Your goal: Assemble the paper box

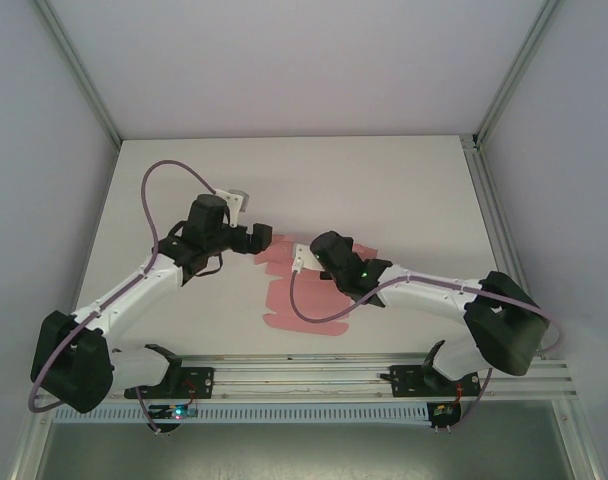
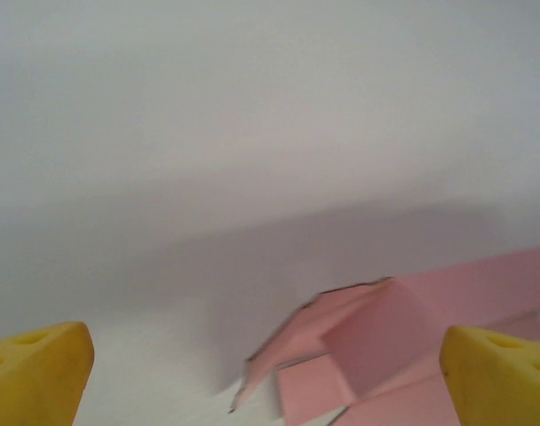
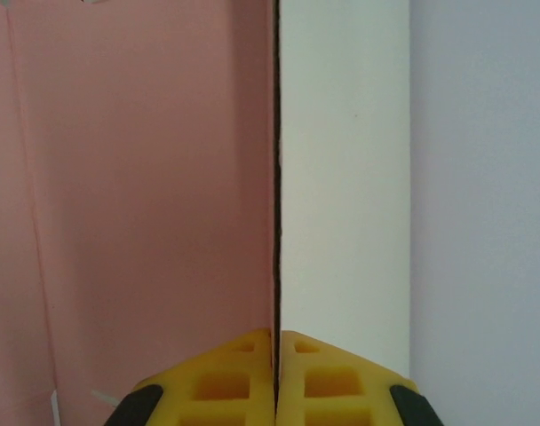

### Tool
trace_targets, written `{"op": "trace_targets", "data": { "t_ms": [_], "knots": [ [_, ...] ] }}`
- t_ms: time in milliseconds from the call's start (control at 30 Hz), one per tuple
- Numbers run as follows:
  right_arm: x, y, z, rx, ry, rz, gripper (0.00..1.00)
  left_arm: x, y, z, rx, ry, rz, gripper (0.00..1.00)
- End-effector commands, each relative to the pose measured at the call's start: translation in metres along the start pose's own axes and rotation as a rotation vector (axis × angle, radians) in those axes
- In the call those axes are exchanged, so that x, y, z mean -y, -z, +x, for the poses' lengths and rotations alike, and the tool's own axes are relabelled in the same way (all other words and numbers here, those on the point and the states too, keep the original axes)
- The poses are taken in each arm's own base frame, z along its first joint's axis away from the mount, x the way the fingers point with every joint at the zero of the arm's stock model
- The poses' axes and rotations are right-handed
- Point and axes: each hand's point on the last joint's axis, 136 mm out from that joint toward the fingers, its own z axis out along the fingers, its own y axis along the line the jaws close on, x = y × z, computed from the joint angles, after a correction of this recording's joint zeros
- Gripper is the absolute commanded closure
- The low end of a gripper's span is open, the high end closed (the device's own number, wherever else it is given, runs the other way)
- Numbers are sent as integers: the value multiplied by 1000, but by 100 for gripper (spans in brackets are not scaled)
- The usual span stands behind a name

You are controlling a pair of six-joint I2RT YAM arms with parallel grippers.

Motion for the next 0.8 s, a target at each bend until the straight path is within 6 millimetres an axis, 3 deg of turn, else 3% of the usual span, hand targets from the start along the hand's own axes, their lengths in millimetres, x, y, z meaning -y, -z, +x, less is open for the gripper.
{"op": "trace_targets", "data": {
  "t_ms": [0, 200, 400, 767],
  "knots": [
    [14, 9, -1, 18, -48, 62, 100, -26, -9, 16, -70, 53, -153, 0],
    [14, 12, -4, 27, -57, 45, 100, -7, -34, 28, -118, 43, -19, 0],
    [7, 11, -4, 27, -74, 13, 100, 24, -42, 23, -80, 5, 146, 0],
    [-3, 17, -19, 101, -118, -32, 100, 45, -63, 23, -54, -43, 121, 0]
  ]
}}
